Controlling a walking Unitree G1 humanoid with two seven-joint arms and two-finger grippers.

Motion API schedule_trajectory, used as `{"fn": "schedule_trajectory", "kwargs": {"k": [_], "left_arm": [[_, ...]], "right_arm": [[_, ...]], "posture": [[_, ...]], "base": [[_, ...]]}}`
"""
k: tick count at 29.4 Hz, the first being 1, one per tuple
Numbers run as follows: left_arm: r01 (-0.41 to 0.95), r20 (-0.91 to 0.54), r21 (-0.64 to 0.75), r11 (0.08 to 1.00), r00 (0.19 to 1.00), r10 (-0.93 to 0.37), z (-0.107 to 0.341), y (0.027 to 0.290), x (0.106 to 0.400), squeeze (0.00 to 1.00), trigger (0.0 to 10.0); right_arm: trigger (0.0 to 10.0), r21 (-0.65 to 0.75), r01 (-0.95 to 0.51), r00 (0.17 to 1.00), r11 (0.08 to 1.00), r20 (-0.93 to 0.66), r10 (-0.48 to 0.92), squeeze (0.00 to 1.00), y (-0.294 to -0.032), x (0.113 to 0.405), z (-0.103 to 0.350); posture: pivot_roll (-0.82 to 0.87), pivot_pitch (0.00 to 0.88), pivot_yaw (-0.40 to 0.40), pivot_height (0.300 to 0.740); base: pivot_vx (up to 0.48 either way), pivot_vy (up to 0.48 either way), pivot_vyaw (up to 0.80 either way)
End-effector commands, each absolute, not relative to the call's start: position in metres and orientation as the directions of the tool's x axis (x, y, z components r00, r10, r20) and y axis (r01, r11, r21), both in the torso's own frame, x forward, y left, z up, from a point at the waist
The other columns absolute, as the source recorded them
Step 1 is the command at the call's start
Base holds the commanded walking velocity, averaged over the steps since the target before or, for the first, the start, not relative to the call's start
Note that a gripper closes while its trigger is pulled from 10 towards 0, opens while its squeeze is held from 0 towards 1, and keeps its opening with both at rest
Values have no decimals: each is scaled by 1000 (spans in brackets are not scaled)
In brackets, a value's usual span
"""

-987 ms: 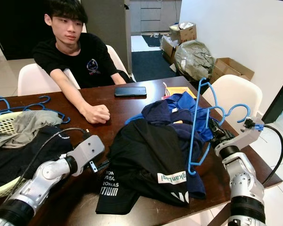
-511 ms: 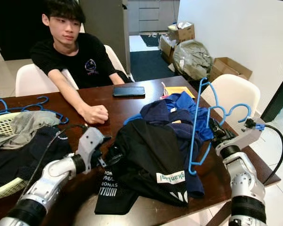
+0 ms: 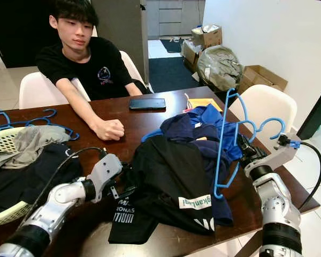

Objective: Hang hanger

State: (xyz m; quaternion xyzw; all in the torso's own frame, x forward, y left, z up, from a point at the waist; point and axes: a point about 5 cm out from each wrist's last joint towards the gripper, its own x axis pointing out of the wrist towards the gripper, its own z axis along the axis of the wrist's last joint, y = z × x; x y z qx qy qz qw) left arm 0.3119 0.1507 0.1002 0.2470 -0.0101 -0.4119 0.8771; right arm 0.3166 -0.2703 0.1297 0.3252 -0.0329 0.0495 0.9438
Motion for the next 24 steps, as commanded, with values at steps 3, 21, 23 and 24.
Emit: {"fn": "schedule_trajectory", "kwargs": {"k": [3, 21, 23, 24], "left_arm": [[664, -131, 557, 500, 664, -736, 119, 150, 318, 0, 10000], [708, -284, 674, 210, 511, -811, 110, 132, 311, 0, 10000], [705, -285, 678, 207, 512, -810, 109, 132, 312, 0, 10000], [700, -285, 684, 204, 514, -809, 110, 132, 313, 0, 10000]], "right_arm": [[10000, 610, -110, 993, 785, 95, 65, 0, -271, 317, 132], [10000, 615, -108, 993, 781, 102, 57, 0, -270, 318, 132], [10000, 615, -108, 993, 781, 102, 57, 0, -270, 318, 132], [10000, 614, -109, 993, 781, 102, 58, 0, -270, 318, 132]], "posture": [[-71, 0, -37, 740], [-72, 0, -27, 740], [-72, 0, -27, 740], [-74, 0, -24, 740]], "base": [[0, 0, 0], [0, 0, 0], [0, 0, 0], [0, 0, 0]]}}
